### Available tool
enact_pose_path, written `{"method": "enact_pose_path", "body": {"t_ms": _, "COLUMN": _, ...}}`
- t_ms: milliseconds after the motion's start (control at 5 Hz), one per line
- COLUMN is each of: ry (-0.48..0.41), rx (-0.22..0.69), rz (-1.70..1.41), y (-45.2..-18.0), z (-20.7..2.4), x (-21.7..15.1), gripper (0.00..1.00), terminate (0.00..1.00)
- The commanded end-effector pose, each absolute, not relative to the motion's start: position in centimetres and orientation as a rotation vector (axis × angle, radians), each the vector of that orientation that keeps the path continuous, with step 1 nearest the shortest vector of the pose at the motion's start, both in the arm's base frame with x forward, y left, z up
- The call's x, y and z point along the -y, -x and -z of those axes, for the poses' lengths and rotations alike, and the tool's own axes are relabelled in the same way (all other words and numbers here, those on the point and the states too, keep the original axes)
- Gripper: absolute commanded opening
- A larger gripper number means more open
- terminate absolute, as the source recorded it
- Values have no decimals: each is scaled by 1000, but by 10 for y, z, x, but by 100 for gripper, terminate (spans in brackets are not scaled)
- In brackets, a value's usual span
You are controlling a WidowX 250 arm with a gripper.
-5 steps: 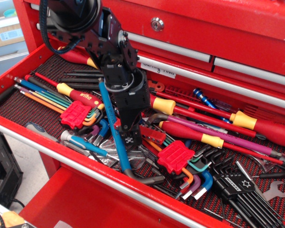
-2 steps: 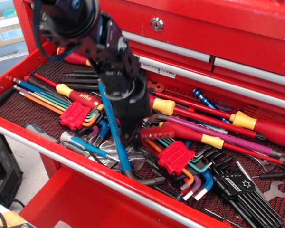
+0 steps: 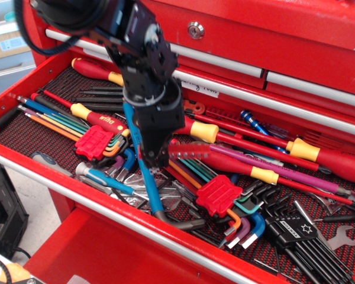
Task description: Pick up bit holder
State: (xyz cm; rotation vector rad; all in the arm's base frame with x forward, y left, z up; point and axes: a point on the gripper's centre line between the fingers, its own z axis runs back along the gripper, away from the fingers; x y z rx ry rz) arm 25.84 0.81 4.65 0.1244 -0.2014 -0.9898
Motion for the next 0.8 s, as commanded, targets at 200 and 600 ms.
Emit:
{"method": "enact_pose_path", "body": {"t_ms": 200, "ry": -297, "rx": 211, "rz": 1091, "y": -288, "z": -160, "x": -29, "gripper": 0, "terminate": 0}}
{"method": "enact_pose_path", "body": {"t_ms": 600, "ry": -332, "rx": 215, "rz": 965, "y": -292, "z": -180, "x": -26, "gripper": 0, "terminate": 100}}
